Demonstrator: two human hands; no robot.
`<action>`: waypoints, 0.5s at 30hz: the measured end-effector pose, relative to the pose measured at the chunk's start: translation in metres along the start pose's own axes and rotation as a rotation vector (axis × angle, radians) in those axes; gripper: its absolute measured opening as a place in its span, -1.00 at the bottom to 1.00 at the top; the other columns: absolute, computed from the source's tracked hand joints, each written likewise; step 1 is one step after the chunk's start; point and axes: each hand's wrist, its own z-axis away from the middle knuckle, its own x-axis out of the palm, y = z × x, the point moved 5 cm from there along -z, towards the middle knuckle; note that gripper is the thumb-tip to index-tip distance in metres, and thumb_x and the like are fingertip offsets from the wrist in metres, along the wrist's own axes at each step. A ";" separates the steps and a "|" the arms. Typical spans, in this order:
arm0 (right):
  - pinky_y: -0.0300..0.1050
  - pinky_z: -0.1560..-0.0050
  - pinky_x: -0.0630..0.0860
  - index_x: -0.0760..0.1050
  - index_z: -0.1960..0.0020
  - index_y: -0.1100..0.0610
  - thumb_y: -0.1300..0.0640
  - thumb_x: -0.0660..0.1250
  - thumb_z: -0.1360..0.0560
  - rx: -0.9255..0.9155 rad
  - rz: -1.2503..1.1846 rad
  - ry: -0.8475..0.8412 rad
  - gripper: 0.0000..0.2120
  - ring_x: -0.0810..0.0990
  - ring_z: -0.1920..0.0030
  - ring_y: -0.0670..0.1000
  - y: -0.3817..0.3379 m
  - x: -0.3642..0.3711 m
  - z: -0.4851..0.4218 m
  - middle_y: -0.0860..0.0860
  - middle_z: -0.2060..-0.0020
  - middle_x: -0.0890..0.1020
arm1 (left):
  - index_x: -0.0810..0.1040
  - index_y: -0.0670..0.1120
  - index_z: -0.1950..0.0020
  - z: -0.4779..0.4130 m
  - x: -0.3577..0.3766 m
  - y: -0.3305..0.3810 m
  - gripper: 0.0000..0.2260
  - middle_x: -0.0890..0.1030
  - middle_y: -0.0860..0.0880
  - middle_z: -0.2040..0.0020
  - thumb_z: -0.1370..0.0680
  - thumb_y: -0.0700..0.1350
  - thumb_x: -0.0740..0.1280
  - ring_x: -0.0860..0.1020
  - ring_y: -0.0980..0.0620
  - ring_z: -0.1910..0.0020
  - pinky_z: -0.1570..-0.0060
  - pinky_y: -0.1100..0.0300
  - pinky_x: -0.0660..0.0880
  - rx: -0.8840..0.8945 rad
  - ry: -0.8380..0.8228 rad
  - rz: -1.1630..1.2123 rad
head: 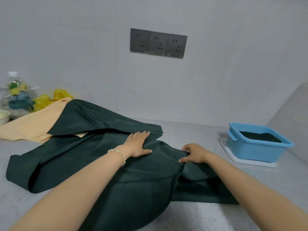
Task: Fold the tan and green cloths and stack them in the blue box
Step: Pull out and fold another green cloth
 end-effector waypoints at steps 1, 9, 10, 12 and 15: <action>-0.15 -0.15 0.46 0.51 0.11 0.09 0.06 0.49 -0.39 -0.033 -0.010 0.023 -0.81 0.56 -0.16 0.08 -0.001 0.000 0.002 0.03 -0.05 0.61 | -0.03 -0.02 -0.58 -0.005 0.006 0.000 -0.26 0.04 -0.02 -0.57 -0.55 0.17 0.27 -0.01 -0.04 -0.55 -0.51 0.04 -0.09 -0.003 -0.007 -0.034; -0.18 0.02 0.45 0.25 0.22 0.03 0.25 0.28 -0.33 -0.566 0.218 0.201 -0.78 0.53 -0.05 -0.14 -0.026 -0.003 0.086 -0.20 -0.11 0.58 | 0.66 0.10 0.08 0.008 -0.020 0.010 -0.36 0.55 0.04 0.34 -0.42 0.50 -0.03 0.53 0.14 0.21 0.06 0.16 0.42 0.135 0.276 0.365; -0.19 -0.01 0.45 0.27 0.20 0.02 0.20 0.29 -0.36 -0.593 0.235 0.141 -0.81 0.52 -0.09 -0.17 -0.023 0.006 0.098 -0.20 -0.10 0.58 | 0.68 0.11 0.16 0.011 -0.021 0.010 -0.33 0.51 0.05 0.40 -0.44 0.50 -0.08 0.52 0.17 0.28 0.11 0.19 0.41 0.114 0.223 0.445; -0.19 -0.09 0.45 0.32 0.17 -0.02 0.00 0.31 -0.45 -0.616 0.246 0.037 -0.84 0.45 -0.19 -0.33 -0.018 0.024 0.119 -0.23 -0.07 0.58 | 0.69 0.11 0.18 0.016 -0.017 0.011 -0.43 0.58 0.08 0.33 -0.52 0.41 -0.01 0.55 0.15 0.24 0.08 0.22 0.42 0.083 0.094 0.461; -0.22 -0.14 0.46 0.45 0.13 -0.05 -0.18 0.21 -0.54 -0.540 0.154 0.014 -0.78 0.49 -0.15 -0.31 -0.015 0.030 0.129 -0.29 -0.08 0.58 | 0.67 0.08 0.05 0.023 -0.004 0.014 -0.71 0.65 0.19 0.12 -0.52 0.23 0.27 0.57 0.15 0.10 -0.05 0.23 0.48 0.113 -0.077 0.243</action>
